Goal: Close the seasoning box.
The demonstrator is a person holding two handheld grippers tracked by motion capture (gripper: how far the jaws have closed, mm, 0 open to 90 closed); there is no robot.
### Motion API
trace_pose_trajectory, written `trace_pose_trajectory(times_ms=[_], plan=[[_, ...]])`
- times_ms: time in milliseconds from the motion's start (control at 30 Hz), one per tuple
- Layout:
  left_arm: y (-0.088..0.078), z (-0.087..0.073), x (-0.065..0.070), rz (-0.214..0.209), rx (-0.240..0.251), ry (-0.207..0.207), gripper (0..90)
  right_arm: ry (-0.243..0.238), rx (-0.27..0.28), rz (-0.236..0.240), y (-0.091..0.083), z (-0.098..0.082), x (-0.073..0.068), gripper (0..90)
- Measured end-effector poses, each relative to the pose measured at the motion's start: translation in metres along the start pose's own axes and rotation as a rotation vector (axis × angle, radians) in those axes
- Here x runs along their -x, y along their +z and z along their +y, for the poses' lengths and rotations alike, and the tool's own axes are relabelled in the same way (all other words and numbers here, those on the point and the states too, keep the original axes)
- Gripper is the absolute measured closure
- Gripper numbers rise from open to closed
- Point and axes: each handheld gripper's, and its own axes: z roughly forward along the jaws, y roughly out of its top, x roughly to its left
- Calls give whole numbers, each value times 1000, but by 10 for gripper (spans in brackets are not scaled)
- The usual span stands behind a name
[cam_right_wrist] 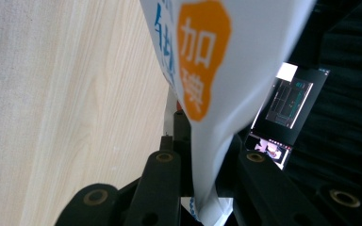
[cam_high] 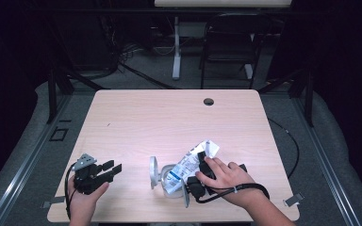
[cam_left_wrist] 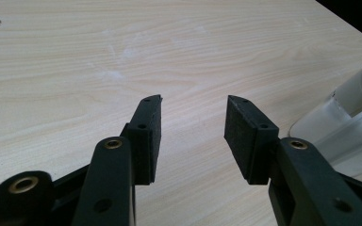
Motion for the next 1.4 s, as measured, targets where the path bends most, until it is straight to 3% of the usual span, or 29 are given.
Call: trace_pose_trajectory(times_ms=[767, 933, 1400], plan=[[0, 0, -1, 1, -3, -2, 569, 92, 29, 32, -2, -4, 1, 845], [1, -1, -1, 1, -2, -3, 569, 85, 25, 36, -3, -5, 1, 848], [1, -1, -1, 1, -5, -4, 569, 183, 44, 80, -6, -11, 0, 852]])
